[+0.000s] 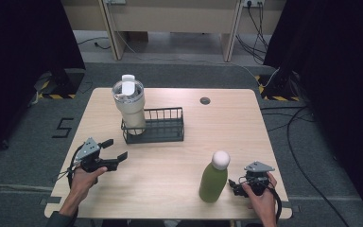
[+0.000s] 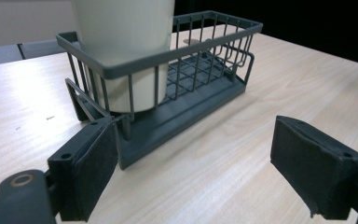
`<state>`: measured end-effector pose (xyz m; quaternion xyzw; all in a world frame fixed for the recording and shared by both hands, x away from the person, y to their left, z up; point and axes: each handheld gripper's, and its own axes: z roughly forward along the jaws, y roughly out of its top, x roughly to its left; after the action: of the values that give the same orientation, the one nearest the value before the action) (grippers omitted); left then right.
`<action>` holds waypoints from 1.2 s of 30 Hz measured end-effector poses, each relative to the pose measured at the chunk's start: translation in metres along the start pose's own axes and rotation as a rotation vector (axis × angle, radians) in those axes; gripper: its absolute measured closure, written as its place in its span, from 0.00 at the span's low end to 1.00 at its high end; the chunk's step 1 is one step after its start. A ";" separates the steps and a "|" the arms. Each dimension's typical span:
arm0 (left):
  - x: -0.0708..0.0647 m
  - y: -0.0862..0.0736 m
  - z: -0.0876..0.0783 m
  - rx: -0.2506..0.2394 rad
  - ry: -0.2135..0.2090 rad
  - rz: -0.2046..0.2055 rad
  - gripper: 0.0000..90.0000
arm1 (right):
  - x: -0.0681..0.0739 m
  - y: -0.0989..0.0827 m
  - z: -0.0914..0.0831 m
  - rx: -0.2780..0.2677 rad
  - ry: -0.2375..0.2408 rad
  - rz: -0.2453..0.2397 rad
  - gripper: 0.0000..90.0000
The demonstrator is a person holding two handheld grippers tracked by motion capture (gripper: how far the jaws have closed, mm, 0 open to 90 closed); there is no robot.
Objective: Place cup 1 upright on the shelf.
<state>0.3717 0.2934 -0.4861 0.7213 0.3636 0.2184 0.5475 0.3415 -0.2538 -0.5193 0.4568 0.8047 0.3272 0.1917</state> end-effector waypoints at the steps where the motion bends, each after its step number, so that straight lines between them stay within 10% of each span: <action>1: -0.001 -0.002 -0.001 0.005 -0.002 0.003 0.16 | 0.000 0.000 0.000 0.000 0.000 -0.001 0.00; 10: -0.014 -0.015 -0.004 0.084 -0.026 0.084 0.16 | 0.000 0.000 0.000 0.000 0.000 -0.001 0.00; 27: -0.029 -0.037 -0.008 0.237 -0.071 0.097 0.17 | 0.001 0.000 0.000 0.001 0.002 0.001 0.00; 36: -0.034 -0.047 -0.007 0.405 -0.035 0.118 0.17 | 0.001 0.000 0.000 0.000 0.004 -0.003 0.00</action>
<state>0.3312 0.2784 -0.5251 0.8404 0.3478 0.1598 0.3838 0.3409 -0.2532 -0.5194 0.4549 0.8059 0.3277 0.1903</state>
